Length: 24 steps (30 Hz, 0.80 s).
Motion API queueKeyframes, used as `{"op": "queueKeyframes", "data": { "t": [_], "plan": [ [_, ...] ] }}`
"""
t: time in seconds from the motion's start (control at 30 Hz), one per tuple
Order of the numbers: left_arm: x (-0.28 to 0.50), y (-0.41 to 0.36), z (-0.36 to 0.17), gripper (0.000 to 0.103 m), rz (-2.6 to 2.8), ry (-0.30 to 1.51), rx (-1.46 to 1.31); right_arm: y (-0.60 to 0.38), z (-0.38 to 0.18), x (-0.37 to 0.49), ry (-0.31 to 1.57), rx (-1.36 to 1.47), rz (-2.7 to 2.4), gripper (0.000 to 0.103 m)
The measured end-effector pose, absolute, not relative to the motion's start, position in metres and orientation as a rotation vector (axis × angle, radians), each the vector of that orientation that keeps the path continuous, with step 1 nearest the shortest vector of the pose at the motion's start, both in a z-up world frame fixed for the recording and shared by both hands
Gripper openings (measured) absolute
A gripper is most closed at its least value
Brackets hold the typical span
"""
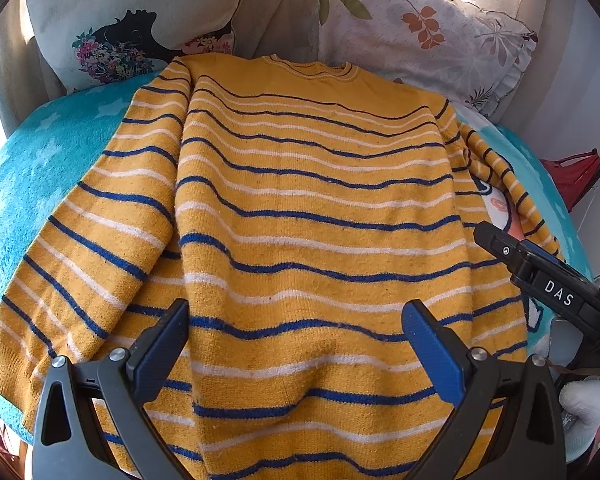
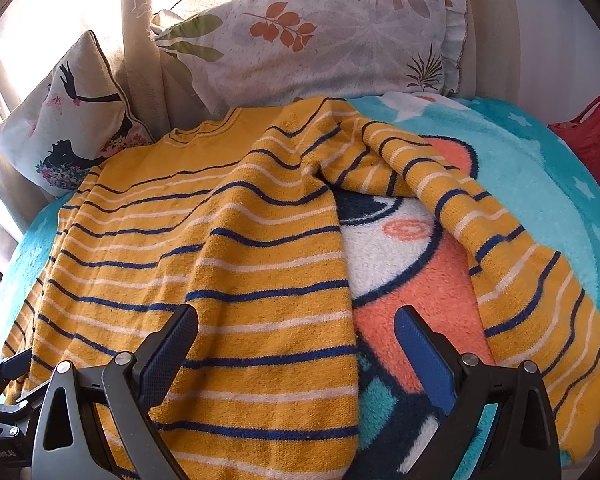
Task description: Fold small clothes
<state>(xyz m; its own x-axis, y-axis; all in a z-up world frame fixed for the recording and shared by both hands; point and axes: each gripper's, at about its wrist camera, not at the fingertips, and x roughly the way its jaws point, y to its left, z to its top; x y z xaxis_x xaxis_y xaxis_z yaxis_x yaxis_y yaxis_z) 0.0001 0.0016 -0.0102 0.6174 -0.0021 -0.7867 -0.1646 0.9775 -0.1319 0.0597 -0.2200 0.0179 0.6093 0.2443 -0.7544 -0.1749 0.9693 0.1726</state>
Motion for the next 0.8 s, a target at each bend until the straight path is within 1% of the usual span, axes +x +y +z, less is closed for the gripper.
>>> {"op": "queueKeyframes", "data": {
  "t": [0.23,0.27,0.63,0.67,0.8],
  "plan": [
    [-0.0017,0.0007,-0.0092,0.103,0.091,0.894,-0.196,-0.22,0.016,0.0604,0.879,0.079,0.232,0.101],
    [-0.0003,0.0015,-0.0109,0.103,0.089,0.928,-0.206,-0.22,0.016,0.0605,0.877,0.078,0.231,0.101],
    [-0.0063,-0.0008,-0.0097,0.103,0.083,0.934,-0.212,-0.2199,0.0153,0.0611,0.873,0.076,0.228,0.101],
    [-0.0001,0.0008,-0.0135,0.103,0.078,0.999,-0.227,-0.2196,0.015,0.0617,0.873,0.074,0.227,0.101],
    [0.001,0.0018,-0.0142,0.103,0.093,0.976,-0.187,-0.2194,0.0142,0.0624,0.879,0.075,0.228,0.101]
  ]
}}
